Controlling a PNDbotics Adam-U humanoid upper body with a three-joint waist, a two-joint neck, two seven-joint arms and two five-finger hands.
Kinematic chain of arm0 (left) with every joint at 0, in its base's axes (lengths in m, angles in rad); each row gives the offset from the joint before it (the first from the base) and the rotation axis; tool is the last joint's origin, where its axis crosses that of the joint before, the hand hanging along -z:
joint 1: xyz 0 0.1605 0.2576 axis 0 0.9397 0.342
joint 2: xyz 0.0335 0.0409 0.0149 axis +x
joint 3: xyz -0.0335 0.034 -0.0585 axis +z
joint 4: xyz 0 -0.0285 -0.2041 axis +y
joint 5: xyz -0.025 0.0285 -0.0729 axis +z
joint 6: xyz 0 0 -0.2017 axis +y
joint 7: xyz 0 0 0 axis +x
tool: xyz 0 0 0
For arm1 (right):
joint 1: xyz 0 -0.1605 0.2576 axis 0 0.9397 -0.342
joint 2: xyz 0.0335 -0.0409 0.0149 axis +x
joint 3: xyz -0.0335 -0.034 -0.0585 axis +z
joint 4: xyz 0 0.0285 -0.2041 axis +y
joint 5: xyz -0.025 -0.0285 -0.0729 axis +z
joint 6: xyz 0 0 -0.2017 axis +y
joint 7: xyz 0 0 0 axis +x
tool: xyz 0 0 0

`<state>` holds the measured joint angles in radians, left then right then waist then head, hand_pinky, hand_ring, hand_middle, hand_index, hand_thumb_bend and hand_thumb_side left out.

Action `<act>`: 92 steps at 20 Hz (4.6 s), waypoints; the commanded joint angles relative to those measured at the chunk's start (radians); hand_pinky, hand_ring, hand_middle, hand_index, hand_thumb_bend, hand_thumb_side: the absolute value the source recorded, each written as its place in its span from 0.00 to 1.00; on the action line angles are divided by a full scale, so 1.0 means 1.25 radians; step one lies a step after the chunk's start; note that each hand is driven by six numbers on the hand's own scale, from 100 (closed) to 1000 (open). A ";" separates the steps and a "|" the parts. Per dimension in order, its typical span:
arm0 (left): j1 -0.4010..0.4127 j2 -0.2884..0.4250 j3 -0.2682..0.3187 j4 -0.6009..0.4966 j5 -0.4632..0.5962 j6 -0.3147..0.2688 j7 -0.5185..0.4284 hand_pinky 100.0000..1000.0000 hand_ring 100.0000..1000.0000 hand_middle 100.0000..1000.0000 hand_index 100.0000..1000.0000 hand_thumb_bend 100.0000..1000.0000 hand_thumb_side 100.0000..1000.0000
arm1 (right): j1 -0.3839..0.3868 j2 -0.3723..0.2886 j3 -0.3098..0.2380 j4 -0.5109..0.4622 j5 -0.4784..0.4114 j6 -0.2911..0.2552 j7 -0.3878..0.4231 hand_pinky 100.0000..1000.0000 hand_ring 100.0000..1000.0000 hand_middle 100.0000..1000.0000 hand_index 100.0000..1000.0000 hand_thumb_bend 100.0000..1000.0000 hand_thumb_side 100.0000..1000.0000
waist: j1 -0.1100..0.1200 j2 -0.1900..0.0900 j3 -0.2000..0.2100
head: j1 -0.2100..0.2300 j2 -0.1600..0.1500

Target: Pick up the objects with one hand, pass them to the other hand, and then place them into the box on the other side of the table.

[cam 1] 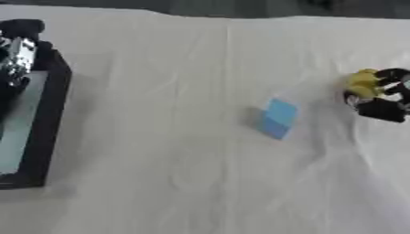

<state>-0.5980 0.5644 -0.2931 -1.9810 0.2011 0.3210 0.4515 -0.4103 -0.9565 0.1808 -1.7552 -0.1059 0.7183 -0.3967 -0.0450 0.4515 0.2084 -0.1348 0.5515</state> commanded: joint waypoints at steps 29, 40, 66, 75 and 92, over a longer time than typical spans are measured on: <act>-0.001 0.003 -0.010 0.001 0.006 -0.006 -0.021 0.69 0.73 0.76 0.73 0.00 0.61 | -0.007 -0.010 -0.015 0.062 -0.096 0.151 -0.408 0.52 0.76 0.72 0.82 0.32 0.21 | 0.002 -0.013 -0.003 | 0.003 0.005; 0.001 0.001 -0.015 0.004 0.008 -0.007 -0.024 0.69 0.76 0.77 0.73 0.00 0.61 | -0.008 -0.012 -0.037 0.063 -0.033 0.151 -0.408 0.51 0.77 0.73 0.82 0.34 0.15 | 0.003 -0.014 -0.009 | -0.005 0.011; 0.001 -0.007 -0.023 0.005 0.011 -0.008 -0.030 0.69 0.77 0.77 0.73 0.00 0.62 | -0.010 0.000 0.001 0.094 -0.102 0.151 -0.408 0.62 0.79 0.63 0.81 0.33 0.18 | 0.002 -0.006 -0.001 | -0.043 -0.004; -0.002 -0.009 -0.025 0.005 0.011 -0.010 -0.031 0.69 0.77 0.78 0.73 0.00 0.62 | -0.007 0.005 0.016 0.115 -0.126 0.151 -0.408 0.70 0.79 0.58 0.78 0.27 0.17 | 0.000 -0.002 0.002 | -0.039 -0.003; -0.002 -0.011 -0.028 0.003 0.012 -0.011 -0.031 0.69 0.77 0.78 0.73 0.00 0.62 | -0.015 0.015 0.007 0.088 -0.135 0.151 -0.408 0.55 0.59 0.37 0.59 0.10 0.00 | -0.002 0.002 0.005 | -0.038 -0.003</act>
<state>-0.5892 0.5384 -0.3303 -1.9629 0.2111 0.3091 0.4140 -0.4278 -0.9300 0.1915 -1.6286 -0.2601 0.5572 -0.5579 -0.0506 0.4698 0.2119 -0.1860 0.5550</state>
